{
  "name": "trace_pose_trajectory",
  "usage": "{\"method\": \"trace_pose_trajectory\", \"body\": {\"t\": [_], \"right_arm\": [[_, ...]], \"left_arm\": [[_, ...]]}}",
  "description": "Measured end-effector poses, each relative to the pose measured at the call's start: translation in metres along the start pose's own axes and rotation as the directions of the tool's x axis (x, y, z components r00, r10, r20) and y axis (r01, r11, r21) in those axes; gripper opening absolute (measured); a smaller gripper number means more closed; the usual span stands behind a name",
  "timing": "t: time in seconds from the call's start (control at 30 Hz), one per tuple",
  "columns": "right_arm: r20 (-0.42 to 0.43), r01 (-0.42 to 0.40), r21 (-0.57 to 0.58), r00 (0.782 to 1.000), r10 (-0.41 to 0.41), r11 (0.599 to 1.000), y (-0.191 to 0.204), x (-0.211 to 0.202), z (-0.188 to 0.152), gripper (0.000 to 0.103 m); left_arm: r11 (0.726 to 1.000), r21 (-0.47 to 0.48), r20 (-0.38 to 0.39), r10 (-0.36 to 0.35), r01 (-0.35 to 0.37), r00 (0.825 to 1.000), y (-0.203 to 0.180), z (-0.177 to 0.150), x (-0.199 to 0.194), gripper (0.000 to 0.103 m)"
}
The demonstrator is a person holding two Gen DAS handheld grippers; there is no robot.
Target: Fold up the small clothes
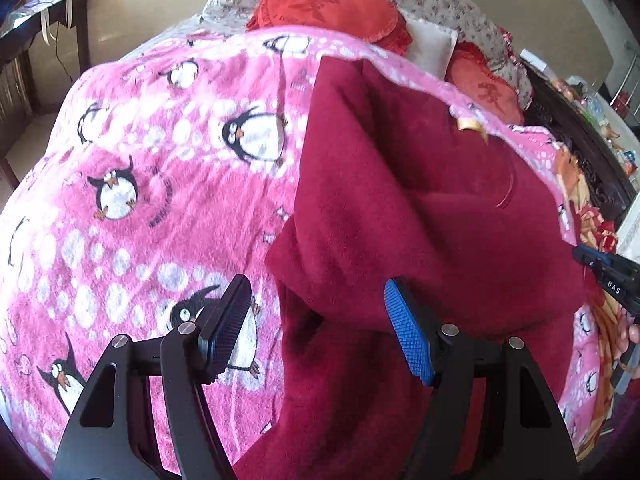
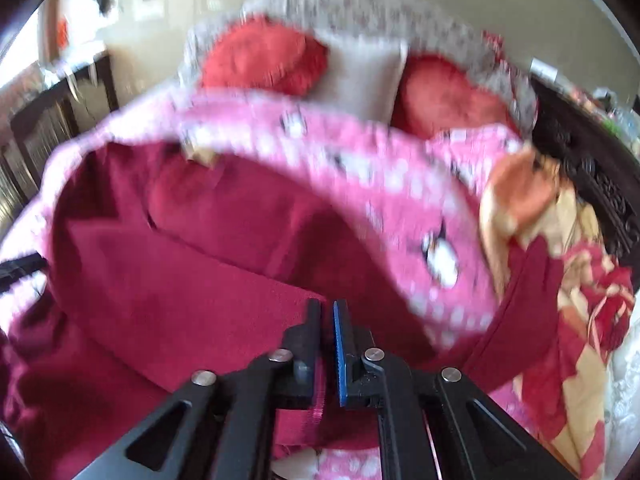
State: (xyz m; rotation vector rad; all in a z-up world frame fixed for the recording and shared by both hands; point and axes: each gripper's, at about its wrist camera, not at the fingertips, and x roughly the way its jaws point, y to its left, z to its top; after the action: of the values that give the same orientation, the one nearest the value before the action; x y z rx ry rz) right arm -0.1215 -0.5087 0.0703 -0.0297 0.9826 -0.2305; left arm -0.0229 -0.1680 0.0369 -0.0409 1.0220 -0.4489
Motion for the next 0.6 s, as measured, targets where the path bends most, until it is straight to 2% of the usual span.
{"method": "trace_pose_trajectory", "body": {"t": [0.03, 0.07, 0.1, 0.13, 0.17, 0.23, 0.33, 0.43, 0.47, 0.53, 0.57, 0.6], "right_arm": [[-0.018, 0.054, -0.025, 0.998, -0.055, 0.998, 0.004, 0.006, 0.000, 0.022], [0.000, 0.089, -0.030, 0.996, -0.089, 0.996, 0.007, 0.003, 0.002, 0.024], [0.041, 0.078, -0.010, 0.996, -0.077, 0.997, 0.010, -0.006, 0.007, 0.024], [0.095, -0.007, 0.021, 0.996, 0.005, 1.000, 0.014, -0.017, 0.015, 0.024], [0.137, -0.129, 0.028, 0.983, 0.124, 0.991, 0.025, -0.025, 0.025, 0.025], [0.149, -0.328, -0.053, 0.931, 0.332, 0.943, 0.066, -0.028, 0.049, 0.024], [0.130, -0.458, -0.182, 0.866, 0.483, 0.870, 0.138, -0.014, 0.083, 0.024], [0.066, -0.535, -0.248, 0.822, 0.565, 0.808, 0.196, 0.017, 0.110, 0.024], [0.041, -0.546, -0.255, 0.818, 0.573, 0.798, 0.208, 0.027, 0.114, 0.024], [0.016, -0.534, -0.283, 0.828, 0.560, 0.797, 0.230, 0.045, 0.125, 0.024], [0.007, -0.541, -0.289, 0.824, 0.567, 0.790, 0.236, 0.052, 0.129, 0.024], [-0.005, -0.551, -0.287, 0.819, 0.573, 0.784, 0.240, 0.058, 0.132, 0.018]], "left_arm": [[1.000, -0.007, -0.010, 0.008, -0.008, 1.000, 0.002, 0.000, 0.002, 0.070], [1.000, -0.019, -0.012, 0.012, -0.013, 1.000, 0.006, -0.001, 0.003, 0.070], [0.999, -0.031, -0.012, 0.011, -0.012, 1.000, 0.009, -0.001, 0.003, 0.070], [0.999, -0.042, -0.012, 0.010, -0.010, 1.000, 0.013, -0.001, 0.004, 0.070], [0.999, -0.053, -0.010, 0.011, -0.011, 1.000, 0.016, -0.001, 0.004, 0.070], [0.997, -0.073, -0.009, 0.010, -0.010, 1.000, 0.023, 0.000, 0.006, 0.070], [0.996, -0.084, -0.001, 0.002, -0.002, 1.000, 0.026, -0.001, 0.008, 0.070], [0.997, -0.083, 0.008, -0.002, 0.003, 1.000, 0.026, -0.001, 0.009, 0.070], [0.997, -0.080, 0.012, -0.006, 0.007, 1.000, 0.027, -0.001, 0.009, 0.070], [0.996, -0.084, 0.018, -0.016, 0.018, 1.000, 0.029, -0.001, 0.010, 0.070], [0.996, -0.090, 0.022, -0.023, 0.024, 0.999, 0.031, -0.002, 0.010, 0.070], [0.995, -0.090, 0.027, -0.027, 0.029, 0.999, 0.032, -0.003, 0.010, 0.070]]}}
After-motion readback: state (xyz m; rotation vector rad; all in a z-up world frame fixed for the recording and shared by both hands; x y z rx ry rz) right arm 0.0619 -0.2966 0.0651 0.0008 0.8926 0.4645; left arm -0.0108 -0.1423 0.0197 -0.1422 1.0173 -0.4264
